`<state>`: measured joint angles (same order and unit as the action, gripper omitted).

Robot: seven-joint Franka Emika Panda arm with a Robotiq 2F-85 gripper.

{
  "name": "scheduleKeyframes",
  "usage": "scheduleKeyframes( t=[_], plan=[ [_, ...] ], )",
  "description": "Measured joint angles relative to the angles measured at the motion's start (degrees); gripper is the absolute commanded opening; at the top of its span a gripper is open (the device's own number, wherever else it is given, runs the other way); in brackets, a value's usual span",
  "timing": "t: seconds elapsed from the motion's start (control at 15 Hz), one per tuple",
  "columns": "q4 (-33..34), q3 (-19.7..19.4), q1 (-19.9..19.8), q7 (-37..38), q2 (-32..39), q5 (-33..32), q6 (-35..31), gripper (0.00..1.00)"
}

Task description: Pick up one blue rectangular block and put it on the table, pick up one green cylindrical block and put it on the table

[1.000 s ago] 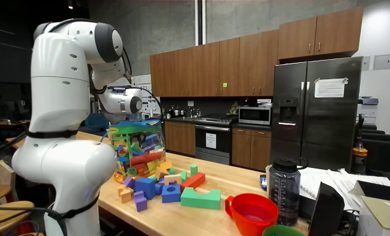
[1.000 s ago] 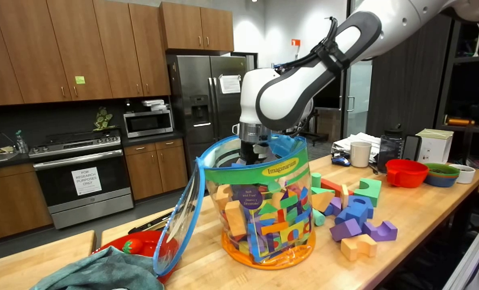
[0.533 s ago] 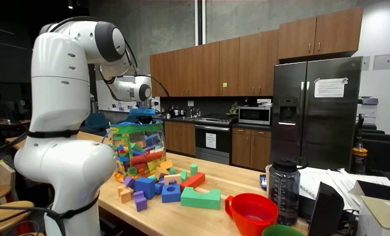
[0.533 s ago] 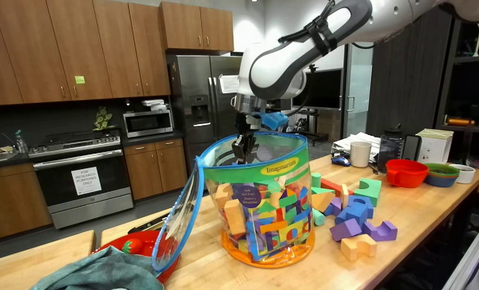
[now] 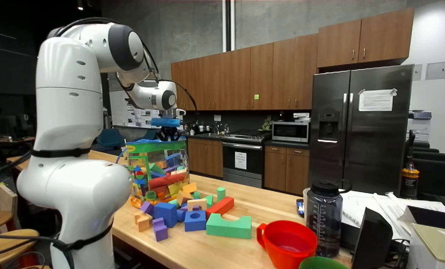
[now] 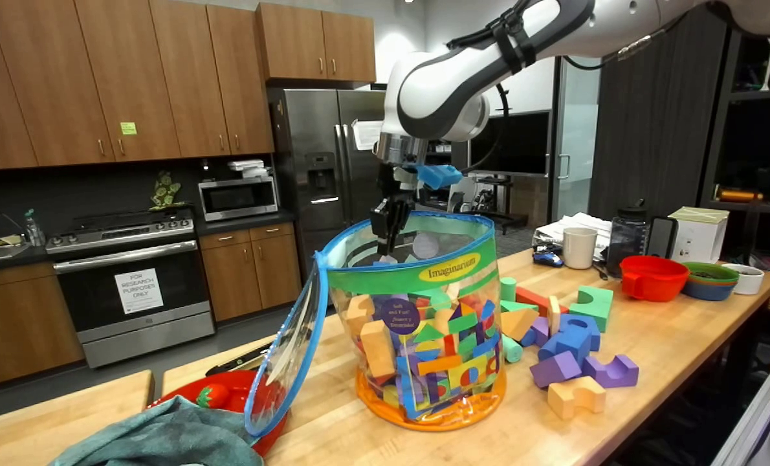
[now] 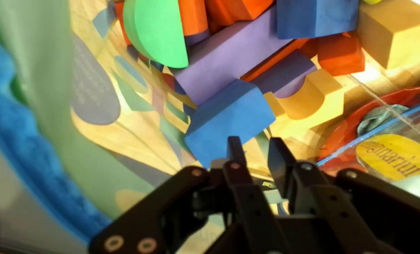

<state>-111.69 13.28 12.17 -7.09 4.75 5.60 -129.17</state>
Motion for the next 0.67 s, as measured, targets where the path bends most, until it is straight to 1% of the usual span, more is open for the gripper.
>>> scheduleKeyframes(
  t=[0.13,0.2,0.33,0.47,0.53,0.6,0.67],
  plan=[
    [0.00,0.01,0.08,-0.03,0.16,0.07,0.00,0.45],
    [0.00,0.01,0.11,-0.03,0.23,0.07,0.00,0.75],
    [-0.02,0.01,0.19,-0.04,0.31,0.07,0.00,0.77],
    [-0.16,0.06,0.30,-0.04,0.36,0.07,0.15,0.86],
    [-0.21,0.08,0.34,-0.04,0.36,0.07,0.42,0.93],
    [-0.23,0.10,0.40,-0.04,0.36,0.07,0.88,0.98],
    [-0.28,0.10,0.49,-0.03,0.36,0.07,1.33,1.00]
  ],
)
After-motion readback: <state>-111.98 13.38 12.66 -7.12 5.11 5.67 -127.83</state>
